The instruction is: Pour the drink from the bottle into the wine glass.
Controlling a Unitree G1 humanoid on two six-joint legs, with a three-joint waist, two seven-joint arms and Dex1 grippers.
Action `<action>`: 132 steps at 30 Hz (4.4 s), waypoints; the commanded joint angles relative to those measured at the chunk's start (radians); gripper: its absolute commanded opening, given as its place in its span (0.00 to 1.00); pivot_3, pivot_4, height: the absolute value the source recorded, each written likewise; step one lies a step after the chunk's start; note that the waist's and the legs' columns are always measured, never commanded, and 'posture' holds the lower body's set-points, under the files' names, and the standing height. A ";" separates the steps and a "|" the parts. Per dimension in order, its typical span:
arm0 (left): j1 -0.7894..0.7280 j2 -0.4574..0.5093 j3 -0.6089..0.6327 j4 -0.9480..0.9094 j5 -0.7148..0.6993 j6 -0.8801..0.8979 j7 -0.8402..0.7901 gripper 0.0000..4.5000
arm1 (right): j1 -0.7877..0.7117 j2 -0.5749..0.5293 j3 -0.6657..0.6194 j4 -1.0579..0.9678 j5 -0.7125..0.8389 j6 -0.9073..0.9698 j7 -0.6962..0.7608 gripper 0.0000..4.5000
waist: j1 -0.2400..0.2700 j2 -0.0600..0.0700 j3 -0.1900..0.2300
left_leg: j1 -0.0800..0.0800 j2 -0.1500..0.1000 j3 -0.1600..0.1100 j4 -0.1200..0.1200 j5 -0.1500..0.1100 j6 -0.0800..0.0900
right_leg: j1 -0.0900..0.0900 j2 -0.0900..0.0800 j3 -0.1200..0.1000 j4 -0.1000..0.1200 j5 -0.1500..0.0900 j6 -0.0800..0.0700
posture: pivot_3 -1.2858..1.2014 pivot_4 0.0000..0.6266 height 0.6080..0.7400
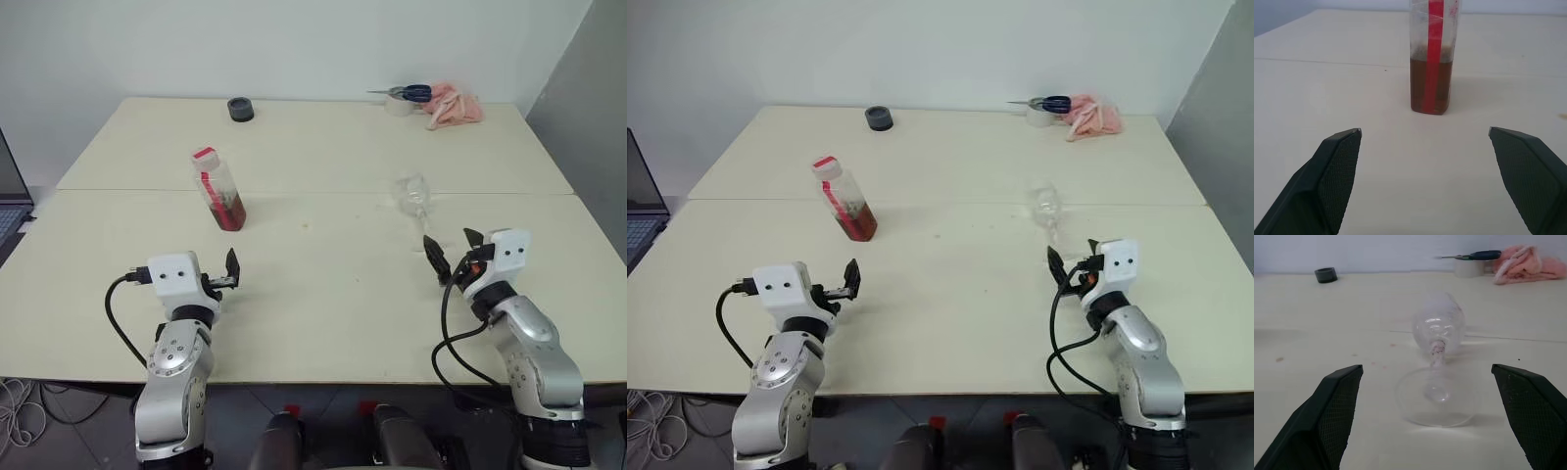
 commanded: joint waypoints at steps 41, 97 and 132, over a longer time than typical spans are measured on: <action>-0.443 0.186 0.067 0.383 -0.071 -0.058 -0.163 1.00 | -0.331 -0.052 0.107 -0.065 0.391 0.278 0.206 1.00 | 0.003 -0.001 0.000 | -0.001 -0.001 -0.001 0.000 0.000 0.000 | -0.001 0.000 -0.005 0.000 0.002 -0.003 | 0.52 0.24 1.00; -0.688 0.186 -0.167 0.464 -0.241 0.026 -0.588 0.40 | -0.538 -0.013 0.154 0.033 0.239 0.248 0.083 1.00 | -0.003 -0.001 0.000 | -0.013 -0.001 0.003 0.000 0.002 -0.003 | -0.016 -0.001 0.000 0.003 0.002 -0.003 | 0.52 0.24 1.00; -0.614 0.212 -0.125 0.477 -0.155 0.008 -0.491 0.40 | -0.523 0.001 0.139 0.027 0.202 0.238 0.073 1.00 | -0.001 -0.001 0.000 | -0.014 -0.001 0.003 0.001 0.002 -0.003 | -0.016 -0.001 0.000 0.003 0.002 -0.003 | 0.52 0.24 1.00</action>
